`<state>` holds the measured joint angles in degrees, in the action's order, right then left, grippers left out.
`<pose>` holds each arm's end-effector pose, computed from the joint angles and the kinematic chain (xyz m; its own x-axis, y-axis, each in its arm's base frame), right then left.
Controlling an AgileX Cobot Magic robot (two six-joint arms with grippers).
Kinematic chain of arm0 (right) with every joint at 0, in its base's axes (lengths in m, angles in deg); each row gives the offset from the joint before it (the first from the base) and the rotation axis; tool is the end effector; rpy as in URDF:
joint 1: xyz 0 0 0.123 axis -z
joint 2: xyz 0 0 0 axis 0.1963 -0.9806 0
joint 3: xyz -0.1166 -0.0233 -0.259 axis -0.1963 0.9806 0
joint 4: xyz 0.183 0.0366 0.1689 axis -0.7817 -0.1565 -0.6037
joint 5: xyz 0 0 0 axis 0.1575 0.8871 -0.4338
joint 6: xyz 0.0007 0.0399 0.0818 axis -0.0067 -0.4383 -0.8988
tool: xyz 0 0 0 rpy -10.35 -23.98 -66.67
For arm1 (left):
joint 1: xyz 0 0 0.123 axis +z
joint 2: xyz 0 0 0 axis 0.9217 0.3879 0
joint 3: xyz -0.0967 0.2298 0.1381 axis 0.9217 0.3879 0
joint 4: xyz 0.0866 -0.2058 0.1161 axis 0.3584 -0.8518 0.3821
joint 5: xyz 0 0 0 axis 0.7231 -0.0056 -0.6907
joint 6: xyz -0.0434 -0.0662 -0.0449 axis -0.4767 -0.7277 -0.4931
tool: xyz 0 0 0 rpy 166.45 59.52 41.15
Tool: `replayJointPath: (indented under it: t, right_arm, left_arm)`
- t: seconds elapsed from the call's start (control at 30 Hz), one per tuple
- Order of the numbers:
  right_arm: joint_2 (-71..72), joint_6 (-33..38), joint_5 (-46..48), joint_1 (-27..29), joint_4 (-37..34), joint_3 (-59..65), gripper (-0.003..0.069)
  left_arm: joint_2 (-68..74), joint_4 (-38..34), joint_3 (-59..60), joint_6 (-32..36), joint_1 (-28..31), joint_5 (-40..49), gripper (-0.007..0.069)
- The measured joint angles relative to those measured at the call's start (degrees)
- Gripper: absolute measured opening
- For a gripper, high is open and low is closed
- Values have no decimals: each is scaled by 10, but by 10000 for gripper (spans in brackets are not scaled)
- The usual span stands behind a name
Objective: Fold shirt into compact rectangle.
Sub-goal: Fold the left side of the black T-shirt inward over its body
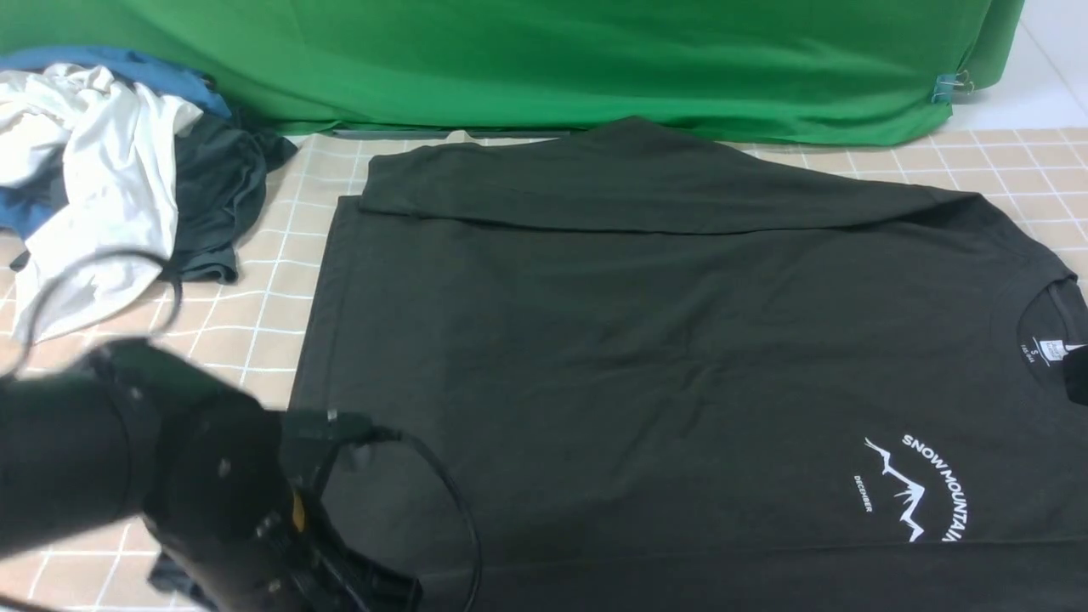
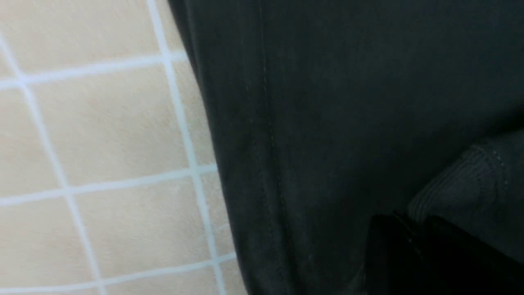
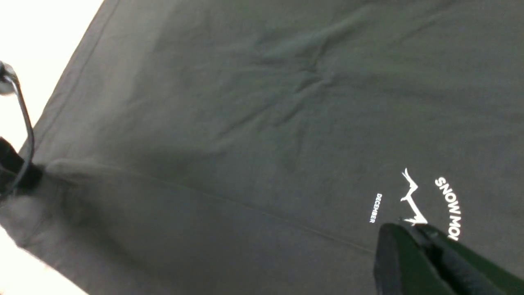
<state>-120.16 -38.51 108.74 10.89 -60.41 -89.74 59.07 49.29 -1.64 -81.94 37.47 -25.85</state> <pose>0.1393 0.0362 0.3458 -0.7016 -0.0911 -0.7067 -0.3371 0.9162 0.2165 0.1897 -0.1070 0.1917 -0.9834 0.1500 -0.1018 0.1533 0.9878 -0.0261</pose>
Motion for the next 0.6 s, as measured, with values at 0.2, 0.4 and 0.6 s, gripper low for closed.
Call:
replayJointPath:
  t: [0.2,0.4,0.6]
  right_arm:
    - [0,0,0,0,0,0,69]
    - [0,0,0,0,0,0,71]
    - [0,0,-7,0,-1,0,77]
  left_arm:
    - [-40,53,-108,-22,0,61,44]
    - [-44,86,-224,-33,12,104,44]
    - [-7,94,-280,-26,69,99,44]
